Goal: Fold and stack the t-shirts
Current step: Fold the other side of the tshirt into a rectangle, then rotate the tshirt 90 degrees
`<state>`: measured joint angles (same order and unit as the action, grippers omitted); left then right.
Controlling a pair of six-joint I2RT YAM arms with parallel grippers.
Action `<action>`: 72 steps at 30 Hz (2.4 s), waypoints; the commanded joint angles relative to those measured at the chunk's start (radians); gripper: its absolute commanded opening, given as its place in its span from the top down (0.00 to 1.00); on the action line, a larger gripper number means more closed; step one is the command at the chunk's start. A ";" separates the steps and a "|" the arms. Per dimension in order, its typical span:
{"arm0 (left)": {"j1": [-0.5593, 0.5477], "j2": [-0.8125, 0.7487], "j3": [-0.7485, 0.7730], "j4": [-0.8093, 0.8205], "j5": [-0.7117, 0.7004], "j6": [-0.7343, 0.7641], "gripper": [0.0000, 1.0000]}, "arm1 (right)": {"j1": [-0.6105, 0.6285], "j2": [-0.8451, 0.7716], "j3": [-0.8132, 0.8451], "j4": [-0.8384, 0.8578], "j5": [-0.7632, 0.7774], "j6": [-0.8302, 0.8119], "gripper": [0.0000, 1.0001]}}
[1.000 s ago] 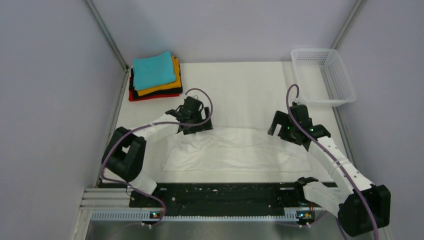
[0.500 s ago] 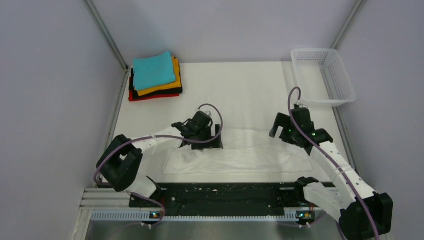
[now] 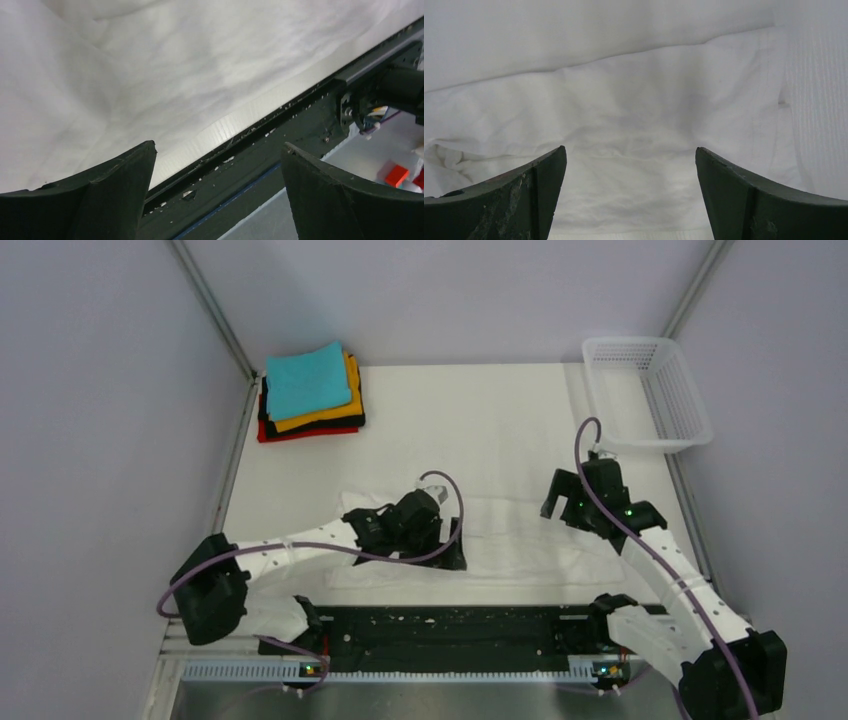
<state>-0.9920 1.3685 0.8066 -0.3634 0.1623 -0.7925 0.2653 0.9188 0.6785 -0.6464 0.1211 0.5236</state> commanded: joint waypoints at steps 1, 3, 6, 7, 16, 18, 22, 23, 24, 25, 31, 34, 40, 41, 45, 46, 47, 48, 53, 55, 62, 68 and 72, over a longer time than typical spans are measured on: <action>0.020 -0.163 -0.005 -0.046 -0.255 -0.070 0.01 | -0.013 0.023 -0.007 0.044 0.022 -0.037 0.01; 0.052 -0.223 -0.017 -0.058 -0.349 -0.129 0.01 | -0.015 0.082 0.000 0.086 -0.010 -0.046 0.01; 0.137 -0.294 -0.070 0.012 -0.394 -0.174 0.01 | -0.018 0.190 0.010 0.175 -0.058 -0.039 0.01; 0.176 -0.305 -0.098 0.044 -0.383 -0.186 0.01 | -0.019 0.225 0.017 0.199 -0.082 -0.038 0.01; 0.443 -0.036 -0.161 0.243 -0.243 -0.211 0.01 | -0.018 0.421 -0.010 0.286 -0.200 -0.068 0.01; 0.479 0.077 -0.088 0.243 -0.228 -0.186 0.01 | -0.018 0.408 -0.034 0.283 -0.231 -0.083 0.01; 0.522 0.315 0.109 0.290 -0.185 -0.138 0.01 | -0.015 0.354 -0.074 0.245 -0.275 -0.093 0.01; 0.536 0.382 0.172 0.297 -0.174 -0.127 0.01 | -0.015 0.343 -0.085 0.242 -0.299 -0.094 0.01; 0.553 0.445 0.248 0.300 -0.147 -0.117 0.01 | -0.008 0.334 -0.095 0.242 -0.321 -0.094 0.01; 0.570 0.518 0.344 0.300 -0.097 -0.099 0.01 | 0.002 0.330 -0.105 0.241 -0.343 -0.094 0.01; 0.588 1.104 1.136 0.251 0.186 -0.156 0.01 | 0.173 0.340 -0.143 0.243 -0.431 -0.056 0.01; 0.558 1.373 1.537 0.363 0.237 -0.325 0.01 | 0.275 0.343 -0.142 0.247 -0.486 -0.042 0.01; 0.501 1.604 1.745 0.696 0.086 -0.582 0.01 | 0.400 0.429 -0.097 0.379 -0.639 -0.045 0.01; 0.491 1.606 1.744 0.695 0.047 -0.564 0.01 | 0.417 0.449 -0.074 0.391 -0.637 -0.051 0.01; 0.472 1.604 1.747 0.743 -0.036 -0.490 0.01 | 0.465 0.544 -0.005 0.469 -0.647 -0.052 0.01; 0.472 1.607 1.746 0.746 -0.055 -0.485 0.01 | 0.471 0.573 0.005 0.487 -0.660 -0.049 0.01; 0.473 1.613 1.745 0.747 -0.067 -0.489 0.01 | 0.481 0.601 0.011 0.505 -0.666 -0.044 0.01; 0.474 1.623 1.745 0.762 -0.070 -0.497 0.02 | 0.492 0.625 0.022 0.513 -0.663 -0.042 0.01; 0.483 1.643 1.765 0.747 -0.097 -0.478 0.01 | 0.527 0.677 0.067 0.492 -0.612 -0.060 0.01; 0.507 1.624 1.777 0.710 -0.096 -0.432 0.01 | 0.526 0.641 0.070 0.461 -0.540 -0.075 0.01; 0.640 1.560 1.727 0.618 -0.078 -0.452 0.02 | 0.527 0.431 0.117 0.315 -0.385 -0.053 0.01; 0.655 1.501 1.735 0.594 -0.100 -0.346 0.01 | 0.527 0.267 0.077 0.281 -0.275 0.004 0.01; 0.659 1.488 1.757 0.621 -0.076 -0.334 0.02 | 0.525 0.210 0.068 0.242 -0.223 0.009 0.01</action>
<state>-0.3153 2.9322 2.5572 0.2756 0.0872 -1.1976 0.7879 1.1866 0.7536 -0.3553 -0.1986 0.5098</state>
